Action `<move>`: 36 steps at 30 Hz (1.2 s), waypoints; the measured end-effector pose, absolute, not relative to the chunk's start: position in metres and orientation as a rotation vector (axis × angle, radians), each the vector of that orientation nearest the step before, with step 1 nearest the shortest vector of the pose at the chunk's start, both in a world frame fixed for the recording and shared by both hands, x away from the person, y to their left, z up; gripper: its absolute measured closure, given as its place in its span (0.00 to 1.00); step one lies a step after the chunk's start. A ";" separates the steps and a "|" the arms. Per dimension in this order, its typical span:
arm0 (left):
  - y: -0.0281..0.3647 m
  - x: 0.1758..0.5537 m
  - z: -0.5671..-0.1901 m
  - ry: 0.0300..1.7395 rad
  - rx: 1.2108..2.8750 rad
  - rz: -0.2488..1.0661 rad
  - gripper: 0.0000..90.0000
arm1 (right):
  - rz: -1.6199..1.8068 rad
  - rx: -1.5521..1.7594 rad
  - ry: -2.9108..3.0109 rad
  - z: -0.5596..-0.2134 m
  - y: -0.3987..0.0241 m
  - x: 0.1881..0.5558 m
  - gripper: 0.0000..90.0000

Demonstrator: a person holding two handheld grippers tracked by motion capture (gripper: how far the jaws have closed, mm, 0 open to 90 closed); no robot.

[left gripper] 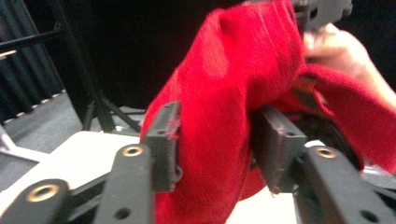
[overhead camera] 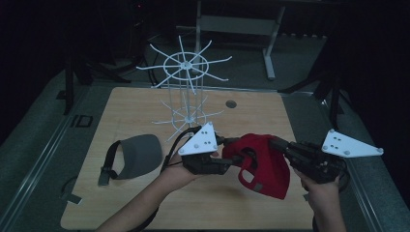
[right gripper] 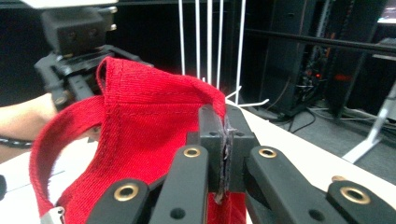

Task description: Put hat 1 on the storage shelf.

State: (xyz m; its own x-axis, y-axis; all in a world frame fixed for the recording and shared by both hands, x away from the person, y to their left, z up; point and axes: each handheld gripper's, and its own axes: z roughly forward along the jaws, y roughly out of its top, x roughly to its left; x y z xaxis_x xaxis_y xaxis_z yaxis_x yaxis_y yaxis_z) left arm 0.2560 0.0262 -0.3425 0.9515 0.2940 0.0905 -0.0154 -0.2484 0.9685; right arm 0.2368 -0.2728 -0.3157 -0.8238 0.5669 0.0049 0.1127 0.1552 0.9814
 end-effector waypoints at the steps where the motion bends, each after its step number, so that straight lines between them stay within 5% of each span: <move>1: 0.027 0.255 -0.344 0.210 1.807 0.303 0.57 | 1.711 0.648 2.076 -0.315 -0.273 0.237 0.98; 10: 0.049 0.254 -0.353 0.323 1.799 0.399 0.55 | 1.736 0.678 2.015 -0.308 -0.283 0.235 0.98; 31: 0.086 0.246 -0.409 0.385 1.807 0.323 0.53 | 1.721 0.775 1.858 -0.269 -0.292 0.258 0.98; 36: 0.093 0.245 -0.423 0.411 1.802 0.307 0.43 | 1.736 0.776 1.821 -0.253 -0.289 0.266 0.98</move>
State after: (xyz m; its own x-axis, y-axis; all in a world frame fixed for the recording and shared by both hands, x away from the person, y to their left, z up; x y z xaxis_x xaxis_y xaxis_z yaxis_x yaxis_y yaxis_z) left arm 0.2454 0.0925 -0.4227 0.9028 0.4301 -0.0045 0.1171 -0.2358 0.9647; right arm 0.2662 -0.2886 -0.2534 -0.7108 0.7029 0.0276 0.0612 0.0227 0.9979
